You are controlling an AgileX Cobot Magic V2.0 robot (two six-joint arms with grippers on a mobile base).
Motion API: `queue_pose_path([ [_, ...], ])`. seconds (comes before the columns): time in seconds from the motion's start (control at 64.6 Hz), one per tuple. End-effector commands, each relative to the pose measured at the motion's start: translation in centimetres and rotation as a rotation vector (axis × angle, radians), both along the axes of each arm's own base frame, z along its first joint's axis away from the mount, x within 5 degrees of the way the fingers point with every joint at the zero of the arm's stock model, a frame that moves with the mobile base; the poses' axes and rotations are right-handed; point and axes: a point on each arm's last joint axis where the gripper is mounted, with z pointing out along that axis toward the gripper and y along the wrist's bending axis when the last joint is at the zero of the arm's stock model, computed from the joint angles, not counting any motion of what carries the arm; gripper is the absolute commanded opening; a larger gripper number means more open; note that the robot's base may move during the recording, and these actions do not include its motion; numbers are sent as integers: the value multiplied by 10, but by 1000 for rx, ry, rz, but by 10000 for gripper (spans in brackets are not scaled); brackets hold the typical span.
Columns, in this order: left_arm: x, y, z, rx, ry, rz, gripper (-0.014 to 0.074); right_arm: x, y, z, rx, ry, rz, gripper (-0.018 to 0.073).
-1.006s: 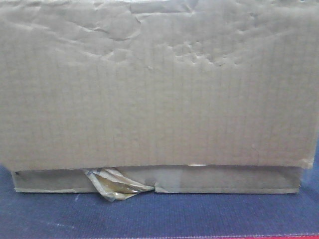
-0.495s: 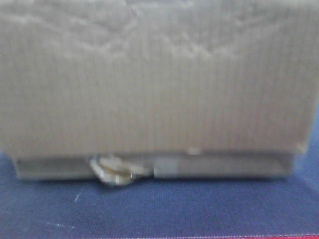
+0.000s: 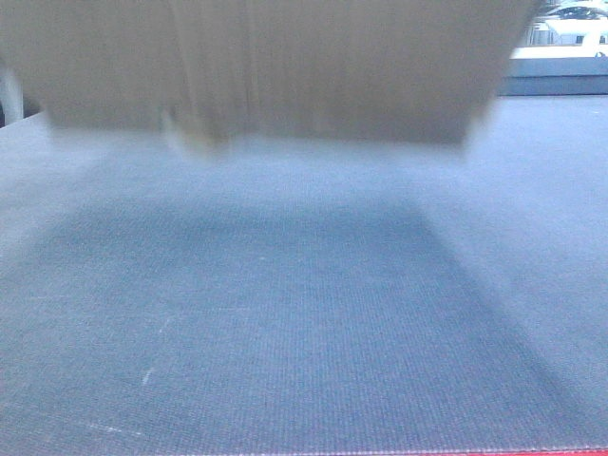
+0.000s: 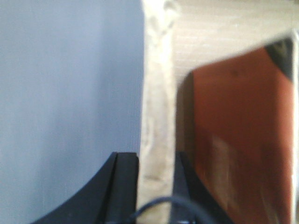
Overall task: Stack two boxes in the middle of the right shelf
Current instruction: 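Hold the lifted boxes and back the base away from the table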
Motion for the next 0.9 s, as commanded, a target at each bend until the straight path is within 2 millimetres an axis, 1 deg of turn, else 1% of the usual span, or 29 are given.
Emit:
queue_pose_path([
  [0.0, -8, 8, 26, 6, -121, 18, -111, -8, -9, 34, -1, -156, -16, -153],
  [0.124, -12, 11, 42, 7, -191, 24, -111, -12, -14, 56, 9, -239, -37, -153],
  [0.356, -18, 14, 62, -3, -278, 15, -111, -19, -17, 82, 44, -344, -33, -153],
  [0.696, -30, 19, 86, -32, -363, 21, -111, -19, -15, 89, 51, -403, -8, -153],
  [0.789, -30, 20, 87, -9, -365, 27, -111, -19, -14, 91, 56, -425, 4, -153],
  [0.882, -30, 21, 86, 58, -355, 0, -111, -19, -13, 91, 57, -429, 6, -153],
])
